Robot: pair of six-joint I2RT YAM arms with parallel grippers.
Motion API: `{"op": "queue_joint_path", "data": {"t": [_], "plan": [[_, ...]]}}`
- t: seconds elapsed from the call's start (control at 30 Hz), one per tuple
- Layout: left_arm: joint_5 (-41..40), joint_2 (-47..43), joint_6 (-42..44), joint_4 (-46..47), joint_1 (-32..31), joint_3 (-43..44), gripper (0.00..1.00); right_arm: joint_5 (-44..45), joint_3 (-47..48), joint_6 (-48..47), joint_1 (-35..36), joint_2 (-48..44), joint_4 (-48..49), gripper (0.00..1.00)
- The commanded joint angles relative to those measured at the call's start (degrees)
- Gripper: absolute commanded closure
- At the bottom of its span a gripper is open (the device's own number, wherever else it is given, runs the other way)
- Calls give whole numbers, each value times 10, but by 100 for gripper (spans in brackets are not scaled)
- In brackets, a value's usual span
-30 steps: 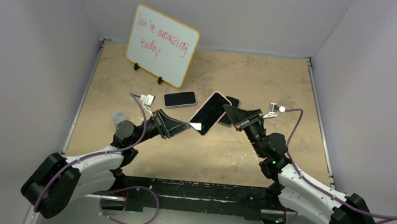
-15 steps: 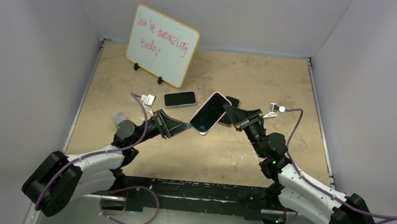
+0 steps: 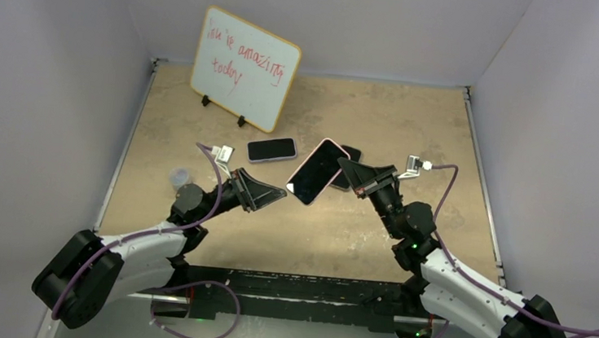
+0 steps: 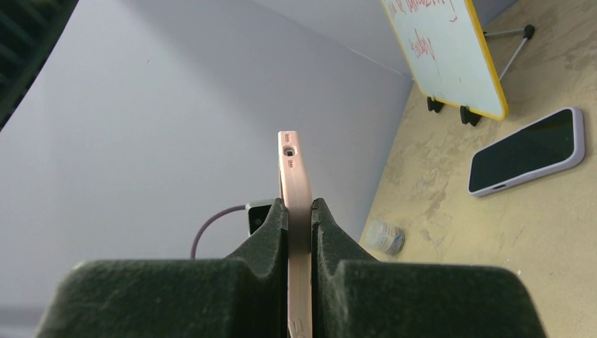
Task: Take the phone out of the phone case
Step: Remove the phone case from the phone.
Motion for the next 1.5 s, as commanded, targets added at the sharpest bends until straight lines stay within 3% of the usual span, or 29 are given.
{"op": "queue_joint_path", "data": {"t": [0.0, 1.47], "plan": [[3, -8, -8, 25, 3, 5, 72, 13, 8, 23, 0, -13, 57, 100], [7, 35, -20, 71, -16, 31, 68, -8, 8, 33, 0, 2, 76, 100]]}}
